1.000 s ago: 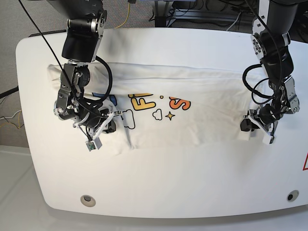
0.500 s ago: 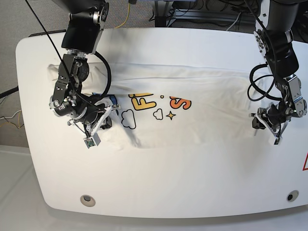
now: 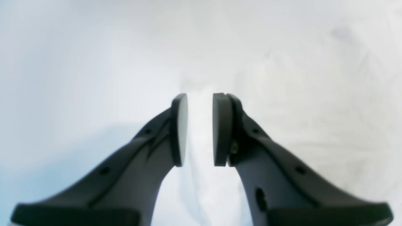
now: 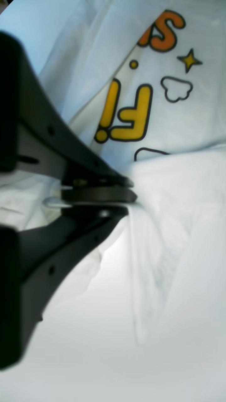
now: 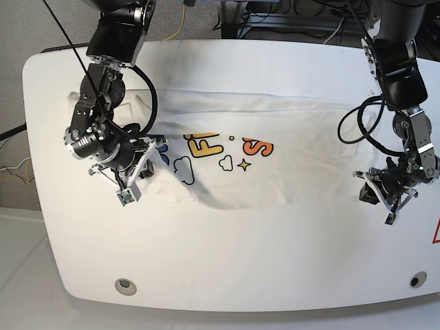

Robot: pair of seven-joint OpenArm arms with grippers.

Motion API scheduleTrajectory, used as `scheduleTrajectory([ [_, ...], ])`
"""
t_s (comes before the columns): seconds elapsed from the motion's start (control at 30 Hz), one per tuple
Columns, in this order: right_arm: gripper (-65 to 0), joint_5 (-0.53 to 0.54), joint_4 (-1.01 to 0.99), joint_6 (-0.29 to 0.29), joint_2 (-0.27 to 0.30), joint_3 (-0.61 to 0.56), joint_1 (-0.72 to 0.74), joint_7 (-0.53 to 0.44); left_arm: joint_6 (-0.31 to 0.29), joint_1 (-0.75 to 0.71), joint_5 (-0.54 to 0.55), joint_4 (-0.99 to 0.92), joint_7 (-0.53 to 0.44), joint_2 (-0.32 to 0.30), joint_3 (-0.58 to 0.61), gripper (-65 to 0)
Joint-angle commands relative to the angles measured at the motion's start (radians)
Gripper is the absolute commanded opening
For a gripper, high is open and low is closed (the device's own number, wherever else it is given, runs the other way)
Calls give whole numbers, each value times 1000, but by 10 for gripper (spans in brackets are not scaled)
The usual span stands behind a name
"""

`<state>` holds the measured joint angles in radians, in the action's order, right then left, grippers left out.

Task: Fold the T-shirt properly
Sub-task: 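Fold the held edge with the right gripper over the print lengthwise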

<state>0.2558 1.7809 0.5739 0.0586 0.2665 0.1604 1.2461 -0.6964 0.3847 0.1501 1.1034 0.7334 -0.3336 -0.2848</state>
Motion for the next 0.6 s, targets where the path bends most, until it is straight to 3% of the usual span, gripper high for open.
scheduleTrajectory([
  [0.0,-650,7,56,1,5,1,9,10,-2,27,7,33,-4,-15,15,-524],
  [0.43,-650,9,173,7,10,0,-72,68,-2,29,-96,34,-2,-9,17,-524],
  [0.57,-650,60,175,7,19,1,-95,68,-2,29,-114,33,-4,-9,17,-524],
])
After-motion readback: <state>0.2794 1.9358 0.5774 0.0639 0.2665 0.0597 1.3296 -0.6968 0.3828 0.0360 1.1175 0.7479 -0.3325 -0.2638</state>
